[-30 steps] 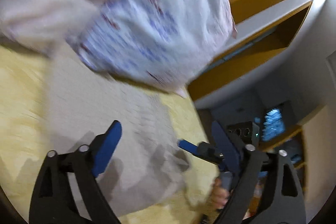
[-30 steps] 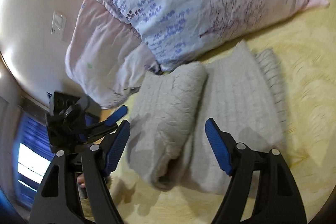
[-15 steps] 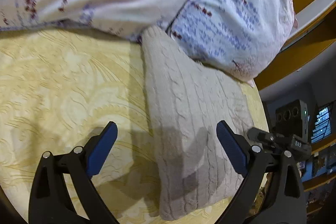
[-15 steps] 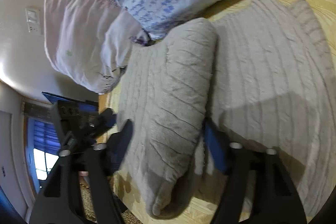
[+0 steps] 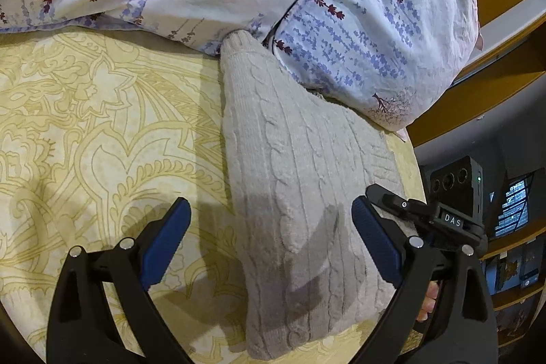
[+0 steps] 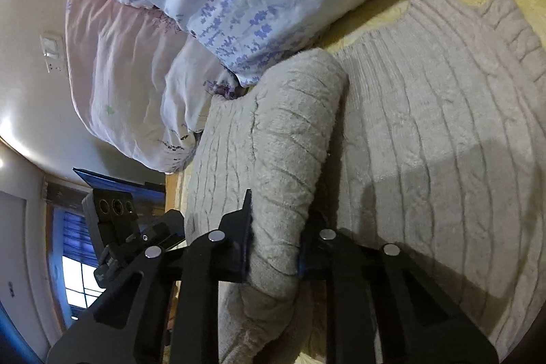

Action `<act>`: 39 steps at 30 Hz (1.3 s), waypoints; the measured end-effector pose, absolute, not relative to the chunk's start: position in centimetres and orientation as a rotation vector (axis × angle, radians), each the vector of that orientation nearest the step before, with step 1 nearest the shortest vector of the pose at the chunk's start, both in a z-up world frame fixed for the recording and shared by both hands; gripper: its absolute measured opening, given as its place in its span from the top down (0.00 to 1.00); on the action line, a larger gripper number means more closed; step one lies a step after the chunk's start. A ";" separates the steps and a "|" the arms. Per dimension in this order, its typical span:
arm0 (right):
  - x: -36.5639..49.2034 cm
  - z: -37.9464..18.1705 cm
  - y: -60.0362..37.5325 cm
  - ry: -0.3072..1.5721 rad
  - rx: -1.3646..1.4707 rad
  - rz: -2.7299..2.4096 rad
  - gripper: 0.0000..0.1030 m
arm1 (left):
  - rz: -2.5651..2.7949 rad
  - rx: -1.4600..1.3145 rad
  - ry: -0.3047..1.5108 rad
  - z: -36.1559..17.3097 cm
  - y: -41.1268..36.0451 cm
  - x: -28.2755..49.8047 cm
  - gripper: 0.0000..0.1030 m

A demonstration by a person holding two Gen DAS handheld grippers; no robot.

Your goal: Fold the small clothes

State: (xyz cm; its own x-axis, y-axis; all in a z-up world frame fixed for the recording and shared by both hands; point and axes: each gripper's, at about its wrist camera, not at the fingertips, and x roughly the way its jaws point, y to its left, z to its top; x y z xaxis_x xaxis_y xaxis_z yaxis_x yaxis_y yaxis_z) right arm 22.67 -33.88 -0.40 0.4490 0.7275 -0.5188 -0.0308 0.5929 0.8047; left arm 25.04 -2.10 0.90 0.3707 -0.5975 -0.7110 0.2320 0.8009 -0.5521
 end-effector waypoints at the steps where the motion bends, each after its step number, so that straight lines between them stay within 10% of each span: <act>1: 22.5 -0.1 -34.1 0.993 0.815 0.539 0.83 | -0.549 -0.395 1.067 1.0 -1.7 24.9 0.08; 30: 19.5 3.6 -41.9 0.870 0.408 0.146 0.84 | -0.717 -0.329 1.097 0.4 -6.4 21.9 0.08; 39: 14.5 2.9 -45.5 0.872 0.644 0.232 0.49 | -0.748 -0.283 1.099 0.8 -7.2 20.6 0.08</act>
State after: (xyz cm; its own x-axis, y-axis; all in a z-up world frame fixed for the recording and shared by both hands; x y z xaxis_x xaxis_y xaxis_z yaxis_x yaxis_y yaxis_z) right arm 14.49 -45.52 2.93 0.6327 0.4409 -0.6366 0.0658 0.7885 0.6115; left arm 20.57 -7.19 0.76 0.2444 -0.6711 -0.7000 0.4048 0.7265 -0.5552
